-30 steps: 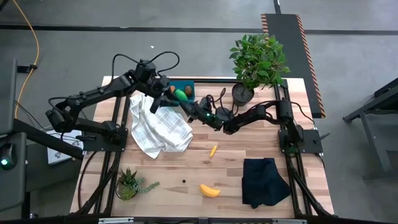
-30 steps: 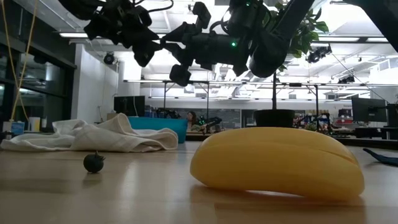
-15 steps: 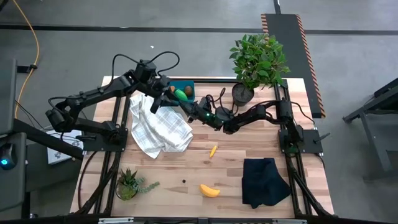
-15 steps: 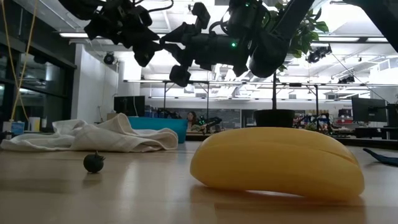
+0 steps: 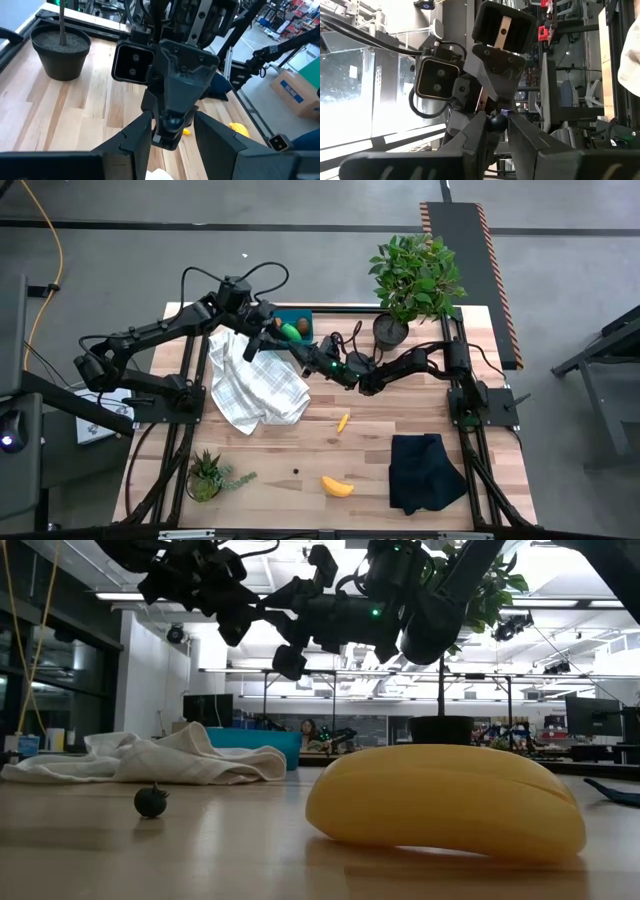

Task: Pick and placing Produce into tupperware
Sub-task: Put the blueberry into the blue bin

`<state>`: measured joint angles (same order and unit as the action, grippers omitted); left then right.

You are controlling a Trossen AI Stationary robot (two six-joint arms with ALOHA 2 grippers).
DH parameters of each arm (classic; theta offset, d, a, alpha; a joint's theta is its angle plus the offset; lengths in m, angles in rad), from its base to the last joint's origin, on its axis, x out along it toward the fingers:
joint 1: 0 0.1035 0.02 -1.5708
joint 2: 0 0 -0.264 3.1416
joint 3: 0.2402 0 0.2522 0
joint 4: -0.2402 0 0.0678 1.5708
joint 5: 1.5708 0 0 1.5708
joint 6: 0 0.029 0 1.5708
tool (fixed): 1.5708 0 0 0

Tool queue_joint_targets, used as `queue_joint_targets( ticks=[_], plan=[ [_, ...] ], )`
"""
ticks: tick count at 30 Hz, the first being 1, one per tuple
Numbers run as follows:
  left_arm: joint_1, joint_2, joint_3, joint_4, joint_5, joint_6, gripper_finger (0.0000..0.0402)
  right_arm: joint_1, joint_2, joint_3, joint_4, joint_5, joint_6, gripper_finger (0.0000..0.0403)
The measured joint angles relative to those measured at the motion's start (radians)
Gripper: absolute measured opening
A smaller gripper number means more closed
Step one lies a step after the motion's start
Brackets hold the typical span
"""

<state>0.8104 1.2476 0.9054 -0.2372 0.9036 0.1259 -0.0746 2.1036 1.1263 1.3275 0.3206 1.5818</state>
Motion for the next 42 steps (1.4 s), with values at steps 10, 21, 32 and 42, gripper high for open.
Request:
queue_joint_targets(
  ticks=[10,21,32,42],
  plan=[
    [0.0,0.0,0.0,0.005,0.001,-0.002,0.0138,0.0,0.0,0.0,0.0,-0.003,0.0,0.0057],
    [0.0,0.0,0.0,0.003,0.001,-0.003,0.0138,0.0,0.0,0.0,0.0,-0.003,0.0,0.0057],
    [0.0,0.0,0.0,0.0,0.001,-0.018,0.0138,0.0,0.0,0.0,0.001,-0.003,0.0,0.0057],
    [0.0,0.0,0.0,-0.005,0.001,-0.019,0.0138,0.0,0.0,0.0,0.001,-0.003,0.0,0.0057]
  ],
)
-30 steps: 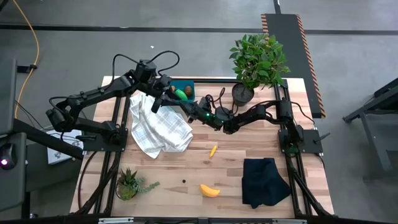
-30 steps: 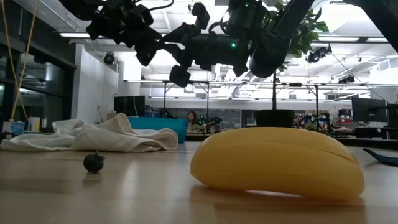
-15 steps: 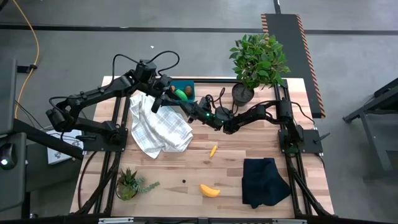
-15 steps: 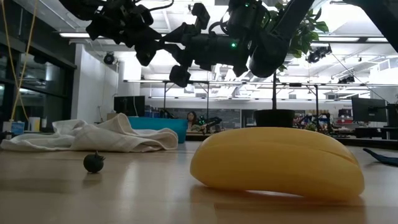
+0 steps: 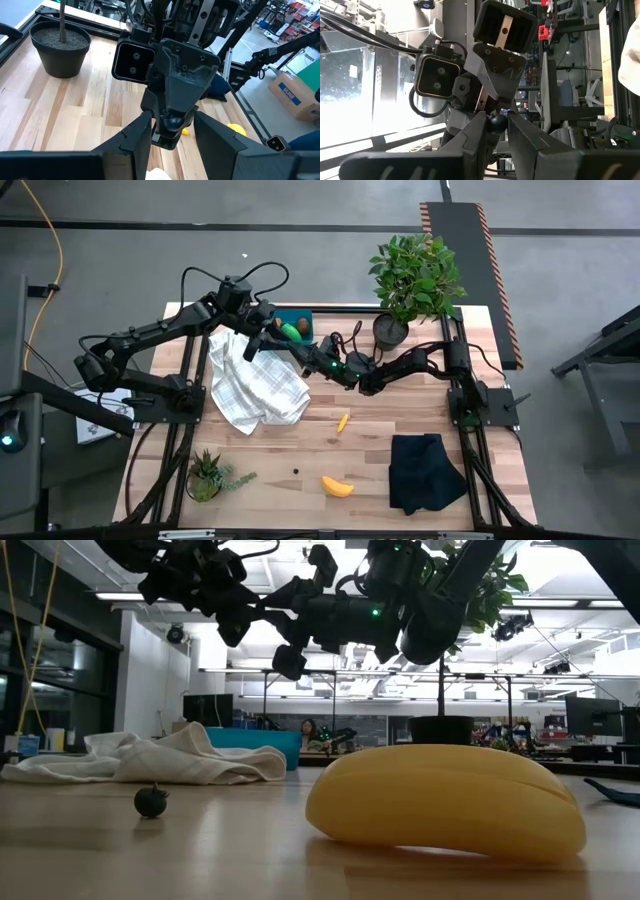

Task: Pick and placing Produce into tupperware
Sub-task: Put the blueberry into the blue bin

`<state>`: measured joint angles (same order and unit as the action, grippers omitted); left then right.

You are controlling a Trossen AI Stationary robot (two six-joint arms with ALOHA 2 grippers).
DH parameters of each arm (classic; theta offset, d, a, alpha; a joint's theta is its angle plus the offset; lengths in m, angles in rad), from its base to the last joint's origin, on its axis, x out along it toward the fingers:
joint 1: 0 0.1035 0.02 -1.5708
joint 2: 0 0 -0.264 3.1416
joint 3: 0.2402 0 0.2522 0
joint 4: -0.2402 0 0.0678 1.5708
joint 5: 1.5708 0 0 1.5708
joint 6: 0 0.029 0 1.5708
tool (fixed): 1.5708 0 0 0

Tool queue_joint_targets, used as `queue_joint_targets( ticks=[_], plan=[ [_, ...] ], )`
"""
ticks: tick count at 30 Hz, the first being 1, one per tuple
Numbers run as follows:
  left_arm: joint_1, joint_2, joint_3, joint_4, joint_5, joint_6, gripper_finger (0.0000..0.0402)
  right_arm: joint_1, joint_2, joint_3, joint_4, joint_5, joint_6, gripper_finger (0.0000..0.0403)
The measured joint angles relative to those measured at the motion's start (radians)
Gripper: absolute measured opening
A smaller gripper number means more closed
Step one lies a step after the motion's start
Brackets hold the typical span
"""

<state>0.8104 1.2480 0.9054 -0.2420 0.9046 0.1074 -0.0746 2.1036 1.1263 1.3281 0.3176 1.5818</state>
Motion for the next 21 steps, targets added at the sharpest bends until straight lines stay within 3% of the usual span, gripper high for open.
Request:
queue_joint_targets(
  ticks=[4,15,21],
  plan=[
    [0.0,0.0,0.0,0.0,0.0,0.0,0.0129,0.0,0.0,0.0,0.0,0.0,0.0,0.0057],
    [0.001,0.0,0.0,0.002,0.001,0.001,0.0057,-0.005,0.0,0.0,0.0,-0.005,0.006,0.0057],
    [0.001,0.0,0.0,0.002,0.001,0.001,0.0046,-0.005,0.0,0.0,0.0,-0.007,0.003,0.0057]
  ],
)
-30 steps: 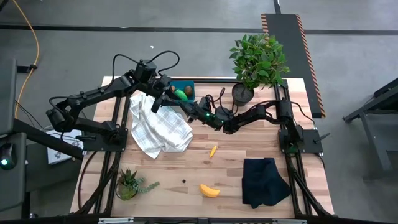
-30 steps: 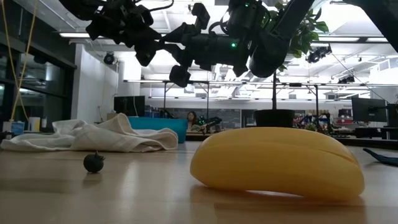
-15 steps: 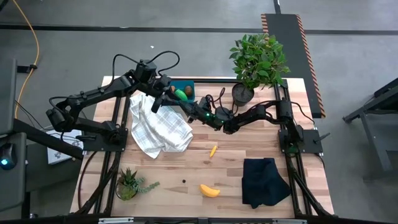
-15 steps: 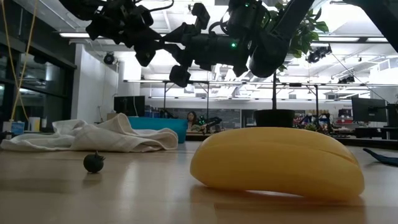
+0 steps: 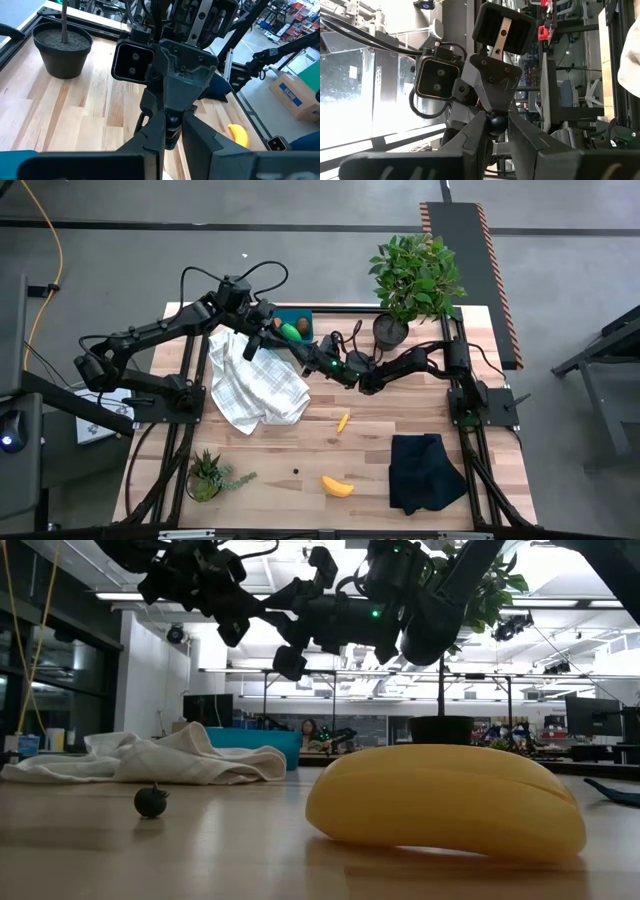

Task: Pick and placing Produce into tupperware
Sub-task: Put the blueberry into the blue bin

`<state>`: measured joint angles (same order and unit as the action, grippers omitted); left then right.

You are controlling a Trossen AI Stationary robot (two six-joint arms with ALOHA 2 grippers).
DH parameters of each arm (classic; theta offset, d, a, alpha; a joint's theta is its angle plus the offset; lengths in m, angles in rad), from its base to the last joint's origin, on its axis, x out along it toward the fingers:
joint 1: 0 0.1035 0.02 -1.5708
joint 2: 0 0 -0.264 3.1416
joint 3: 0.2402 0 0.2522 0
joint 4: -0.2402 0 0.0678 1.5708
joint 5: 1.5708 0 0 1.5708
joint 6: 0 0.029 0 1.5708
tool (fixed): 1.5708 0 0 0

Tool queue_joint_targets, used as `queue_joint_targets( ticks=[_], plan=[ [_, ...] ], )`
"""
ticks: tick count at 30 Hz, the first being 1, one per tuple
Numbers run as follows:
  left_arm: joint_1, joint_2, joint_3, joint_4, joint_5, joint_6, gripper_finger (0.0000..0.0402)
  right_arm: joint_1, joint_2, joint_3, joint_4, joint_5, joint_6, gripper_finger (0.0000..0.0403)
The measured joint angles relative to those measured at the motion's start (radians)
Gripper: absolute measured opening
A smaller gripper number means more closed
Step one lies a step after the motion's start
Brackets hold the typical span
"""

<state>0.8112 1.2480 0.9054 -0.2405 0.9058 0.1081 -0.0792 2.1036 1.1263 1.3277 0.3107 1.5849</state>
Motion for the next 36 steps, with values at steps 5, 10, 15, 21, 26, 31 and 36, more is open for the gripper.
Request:
queue_joint_targets(
  ticks=[5,10,15,21,26,31,36],
  plan=[
    [0.0,0.0,0.0,0.0,0.0,0.0,0.0048,0.0,0.0,0.0,0.0,0.0,-0.003,0.0057],
    [0.0,0.0,0.0,0.0,0.0,0.0,0.0047,-0.002,0.0,0.0,0.0,0.0,-0.004,0.0058],
    [-0.001,0.001,0.0,0.0,0.0,-0.001,0.0046,-0.002,0.0,0.0,0.0,0.0,-0.005,0.0071],
    [-0.001,0.001,0.0,-0.002,-0.002,-0.003,0.0046,-0.005,0.0,0.0,0.003,-0.004,-0.007,0.0096],
    [-0.001,0.001,0.0,-0.002,-0.013,-0.001,0.0046,-0.006,0.0,0.0,0.003,-0.004,-0.007,0.0111],
    [-0.001,0.001,0.0,-0.002,-0.028,0.0,0.0046,-0.006,0.0,0.0,0.003,-0.003,-0.007,0.0118],
    [-0.001,0.001,0.0,-0.001,-0.045,0.001,0.0046,-0.006,0.0,0.0,0.002,0.003,-0.007,0.0125]
  ],
)
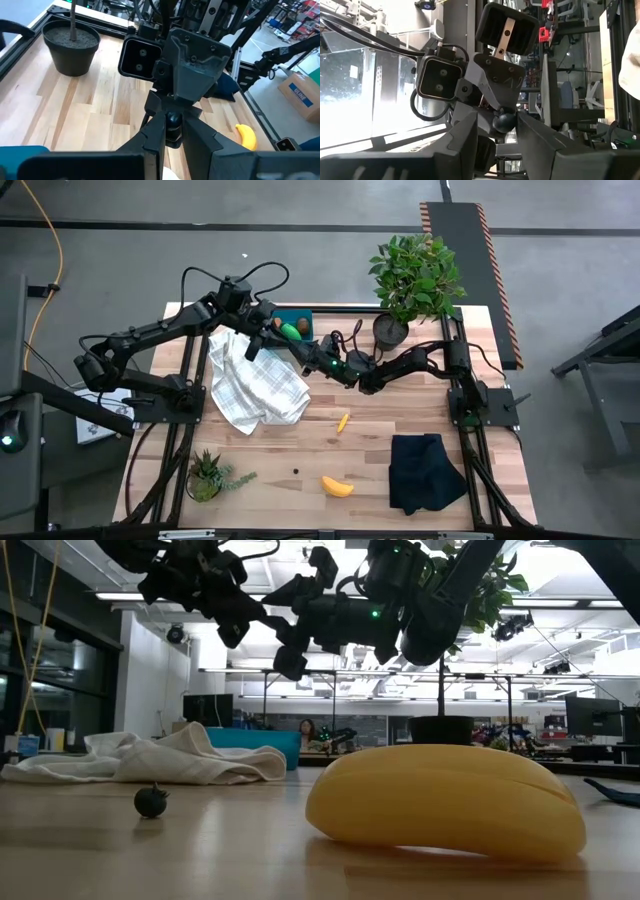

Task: Pick and placing Produce into tupperware
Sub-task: Put the blueberry into the blue bin

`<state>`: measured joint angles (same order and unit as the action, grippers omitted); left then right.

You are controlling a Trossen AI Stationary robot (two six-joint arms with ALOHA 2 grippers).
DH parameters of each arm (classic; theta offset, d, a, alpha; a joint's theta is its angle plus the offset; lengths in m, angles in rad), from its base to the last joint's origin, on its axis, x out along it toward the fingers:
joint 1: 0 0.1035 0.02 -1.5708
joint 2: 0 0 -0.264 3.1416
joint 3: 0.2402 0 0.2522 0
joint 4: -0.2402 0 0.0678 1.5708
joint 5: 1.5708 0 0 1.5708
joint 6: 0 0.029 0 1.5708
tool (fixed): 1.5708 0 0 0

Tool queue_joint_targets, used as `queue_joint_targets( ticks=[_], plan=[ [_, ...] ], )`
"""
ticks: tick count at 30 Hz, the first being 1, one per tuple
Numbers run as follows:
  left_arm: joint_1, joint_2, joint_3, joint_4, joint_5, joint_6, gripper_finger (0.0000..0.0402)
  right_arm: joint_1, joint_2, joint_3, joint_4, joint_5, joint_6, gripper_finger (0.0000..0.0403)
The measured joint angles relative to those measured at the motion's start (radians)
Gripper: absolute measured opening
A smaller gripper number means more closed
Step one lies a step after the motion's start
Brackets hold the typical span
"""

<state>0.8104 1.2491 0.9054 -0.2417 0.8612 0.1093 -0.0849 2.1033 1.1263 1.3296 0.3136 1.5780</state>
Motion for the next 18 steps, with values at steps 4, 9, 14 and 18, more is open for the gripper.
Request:
queue_joint_targets(
  ticks=[4,9,14,18],
  plan=[
    [0.001,0.0,0.0,0.0,-0.014,0.0,0.0046,0.0,0.0,0.0,-0.002,0.008,0.001,0.0132],
    [0.001,0.0,0.0,0.002,-0.04,0.0,0.0046,0.0,0.0,0.0,-0.002,0.009,0.003,0.0142],
    [0.001,0.0,0.0,0.007,-0.097,0.0,0.0046,0.0,0.0,0.0,-0.003,0.009,0.012,0.0153],
    [0.001,0.0,0.0,0.01,-0.13,0.002,0.0046,0.0,0.0,0.0,-0.009,0.009,0.013,0.0157]
  ],
)
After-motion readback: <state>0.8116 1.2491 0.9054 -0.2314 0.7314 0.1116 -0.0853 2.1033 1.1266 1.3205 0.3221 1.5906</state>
